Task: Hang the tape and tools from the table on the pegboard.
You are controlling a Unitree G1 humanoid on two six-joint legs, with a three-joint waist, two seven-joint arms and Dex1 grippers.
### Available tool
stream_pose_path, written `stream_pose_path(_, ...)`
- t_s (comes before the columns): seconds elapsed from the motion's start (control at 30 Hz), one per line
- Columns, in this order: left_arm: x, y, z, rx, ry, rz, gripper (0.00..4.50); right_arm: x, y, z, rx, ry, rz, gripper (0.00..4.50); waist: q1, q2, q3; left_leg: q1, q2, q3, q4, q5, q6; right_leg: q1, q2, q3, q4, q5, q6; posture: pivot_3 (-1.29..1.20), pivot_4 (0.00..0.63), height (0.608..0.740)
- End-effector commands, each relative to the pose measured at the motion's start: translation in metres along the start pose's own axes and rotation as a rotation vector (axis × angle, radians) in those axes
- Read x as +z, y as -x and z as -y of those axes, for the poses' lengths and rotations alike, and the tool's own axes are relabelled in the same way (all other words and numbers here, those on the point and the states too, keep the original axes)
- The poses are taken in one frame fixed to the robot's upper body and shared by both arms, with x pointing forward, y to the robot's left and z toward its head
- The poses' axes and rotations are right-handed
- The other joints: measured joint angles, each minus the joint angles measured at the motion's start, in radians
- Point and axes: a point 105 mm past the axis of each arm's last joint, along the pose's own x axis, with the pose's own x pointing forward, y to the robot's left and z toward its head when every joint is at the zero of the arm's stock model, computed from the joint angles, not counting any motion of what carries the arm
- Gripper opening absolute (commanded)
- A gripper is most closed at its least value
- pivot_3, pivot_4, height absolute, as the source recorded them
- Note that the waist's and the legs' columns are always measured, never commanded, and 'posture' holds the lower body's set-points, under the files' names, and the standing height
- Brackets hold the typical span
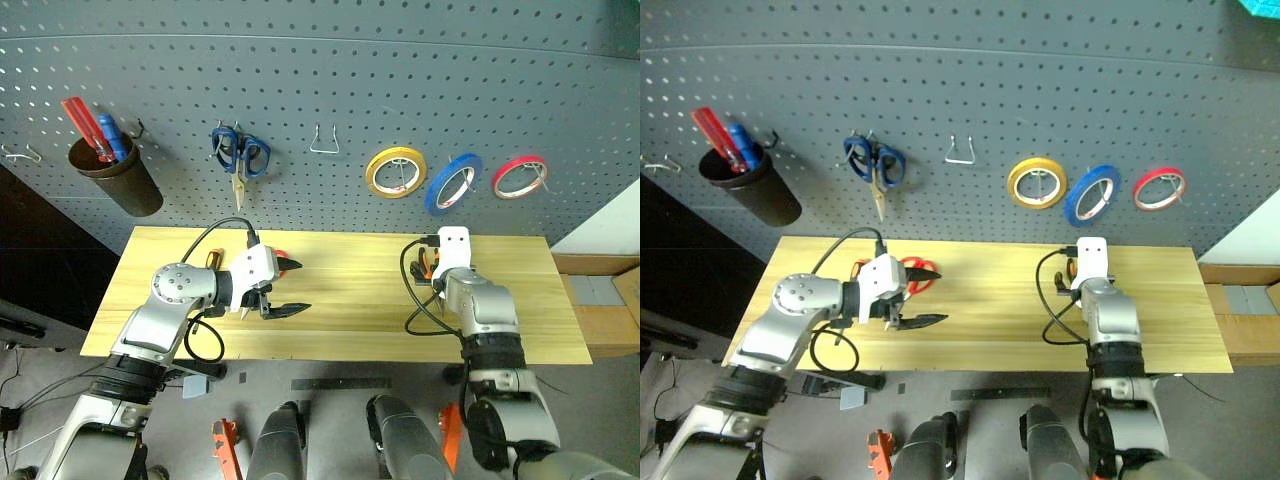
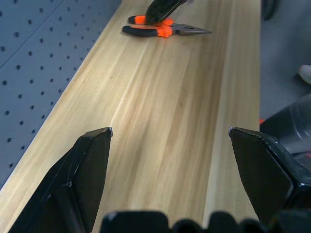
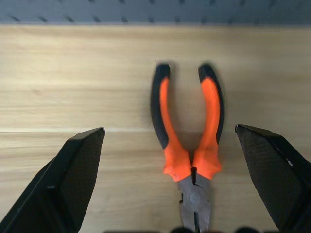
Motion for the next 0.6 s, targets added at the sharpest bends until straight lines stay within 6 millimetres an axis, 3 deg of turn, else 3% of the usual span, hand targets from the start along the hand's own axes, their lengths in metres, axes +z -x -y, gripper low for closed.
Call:
stream_pose_path(0.03,0.011,-0.003,0.001,-0.016,-0.041,0.023,4.15,-0.001,-0.014,0.006,-0.008,-0.028,-0.033,4.47,-0.001,0.000,0.000,-0.002,0.000,0.000,0.000,0.000,0.000,-0.002,0.000,0.000,0.001,0.000,0.000,-0.10,0.227,0.740)
stream_pose_path(0.33,0.011,-0.001,0.000,-0.002,-0.035,0.028,4.15,-0.017,-0.030,0.008,0.007,-0.029,-0.113,4.47,-0.003,0.000,0.000,-0.003,0.001,0.000,0.002,0.000,0.000,-0.003,0.001,0.000,0.002,0.001,-0.001,-0.09,0.218,0.740)
stream_pose_path(0.43,0.012,-0.001,0.000,0.003,-0.032,0.034,4.15,-0.020,-0.032,0.009,0.009,-0.037,-0.127,3.87,-0.004,0.000,0.000,-0.003,0.001,0.000,0.002,0.001,0.000,-0.002,0.001,0.000,0.002,0.001,-0.001,-0.09,0.215,0.740)
stream_pose_path(0.57,0.014,-0.001,-0.003,0.030,-0.010,0.066,4.15,-0.024,-0.034,0.011,0.009,-0.041,-0.136,2.53,-0.006,-0.001,-0.001,-0.003,0.001,0.000,0.002,0.001,0.000,-0.002,0.001,0.000,0.002,0.002,-0.001,-0.09,0.209,0.740)
stream_pose_path(0.6,0.014,0.000,-0.003,0.038,-0.002,0.074,4.15,-0.024,-0.034,0.012,0.008,-0.040,-0.135,2.39,-0.006,-0.001,-0.002,-0.003,0.001,-0.001,0.002,0.001,0.000,-0.002,0.001,0.000,0.002,0.002,-0.001,-0.09,0.208,0.740)
